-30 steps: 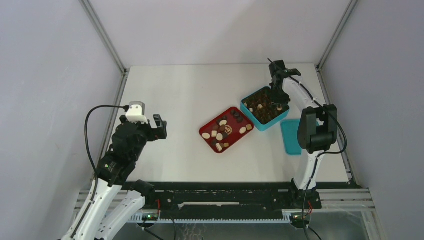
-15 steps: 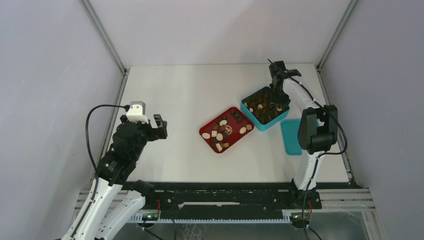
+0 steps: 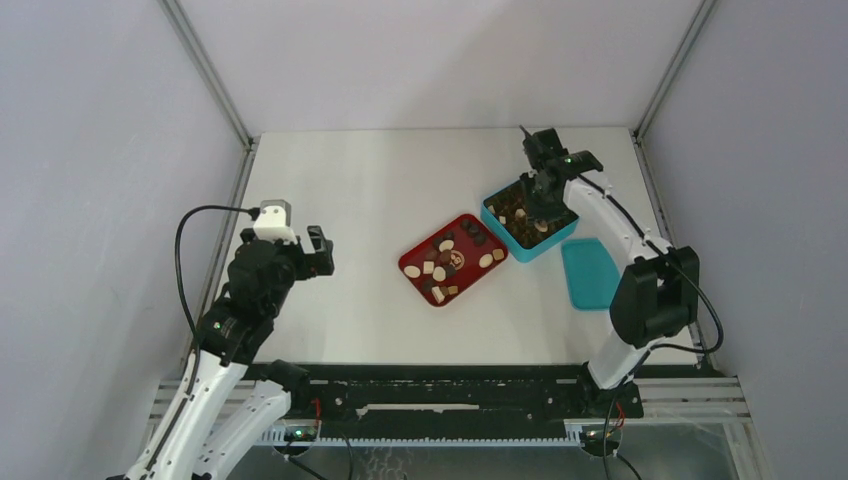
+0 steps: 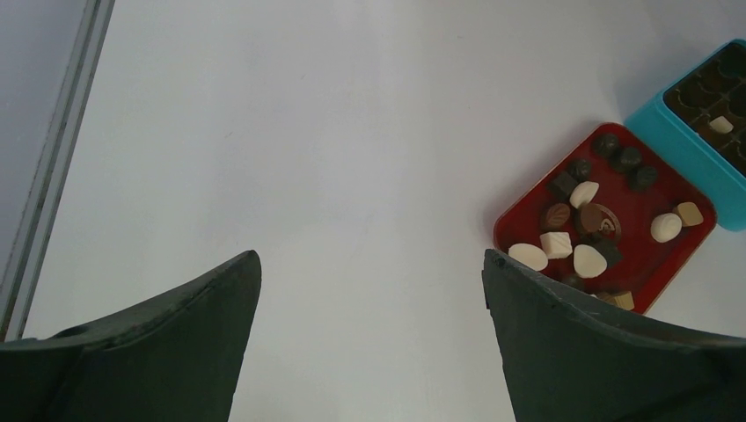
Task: Pack the chocolate
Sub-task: Place the fake chocolate in the packing box, then pick up the fake chocolate from the plate.
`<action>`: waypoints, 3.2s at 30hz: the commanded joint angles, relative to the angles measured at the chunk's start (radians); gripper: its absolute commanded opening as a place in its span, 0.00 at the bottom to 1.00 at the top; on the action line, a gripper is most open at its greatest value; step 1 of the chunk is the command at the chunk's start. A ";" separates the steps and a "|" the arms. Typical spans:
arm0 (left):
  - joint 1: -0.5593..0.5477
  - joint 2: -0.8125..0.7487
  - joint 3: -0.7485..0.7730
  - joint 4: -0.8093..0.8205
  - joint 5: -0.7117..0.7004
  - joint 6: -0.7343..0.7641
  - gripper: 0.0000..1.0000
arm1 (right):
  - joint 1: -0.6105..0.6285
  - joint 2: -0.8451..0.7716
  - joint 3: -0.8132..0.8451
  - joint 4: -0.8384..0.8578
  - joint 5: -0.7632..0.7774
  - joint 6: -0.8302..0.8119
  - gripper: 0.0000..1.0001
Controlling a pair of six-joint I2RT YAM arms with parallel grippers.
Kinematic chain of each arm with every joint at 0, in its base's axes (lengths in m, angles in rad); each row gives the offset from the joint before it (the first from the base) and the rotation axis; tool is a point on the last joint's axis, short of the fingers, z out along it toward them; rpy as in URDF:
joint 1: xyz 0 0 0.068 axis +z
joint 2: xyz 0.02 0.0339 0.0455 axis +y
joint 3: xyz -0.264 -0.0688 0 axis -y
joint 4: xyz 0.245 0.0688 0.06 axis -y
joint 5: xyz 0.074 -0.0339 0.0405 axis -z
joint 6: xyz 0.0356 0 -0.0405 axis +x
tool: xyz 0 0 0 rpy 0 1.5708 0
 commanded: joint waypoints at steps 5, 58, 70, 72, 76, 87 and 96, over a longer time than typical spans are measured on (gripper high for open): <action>0.030 0.013 -0.021 0.049 0.020 0.015 1.00 | 0.153 -0.119 -0.069 -0.012 -0.102 0.025 0.38; 0.045 0.002 -0.029 0.050 0.034 0.011 1.00 | 0.492 0.221 0.048 -0.025 -0.101 -0.013 0.43; 0.047 0.000 -0.029 0.050 0.034 0.011 1.00 | 0.491 0.249 0.055 -0.004 -0.067 -0.005 0.41; 0.047 -0.001 -0.029 0.050 0.034 0.011 1.00 | 0.491 0.248 0.057 0.000 -0.062 -0.002 0.40; 0.047 -0.001 -0.028 0.050 0.035 0.011 1.00 | 0.486 0.242 0.066 0.000 -0.058 -0.002 0.35; 0.047 -0.001 -0.029 0.052 0.040 0.011 1.00 | 0.428 0.125 0.028 -0.033 -0.059 -0.017 0.05; 0.047 0.002 -0.029 0.053 0.046 0.011 1.00 | 0.334 0.010 -0.026 -0.056 0.001 -0.020 0.04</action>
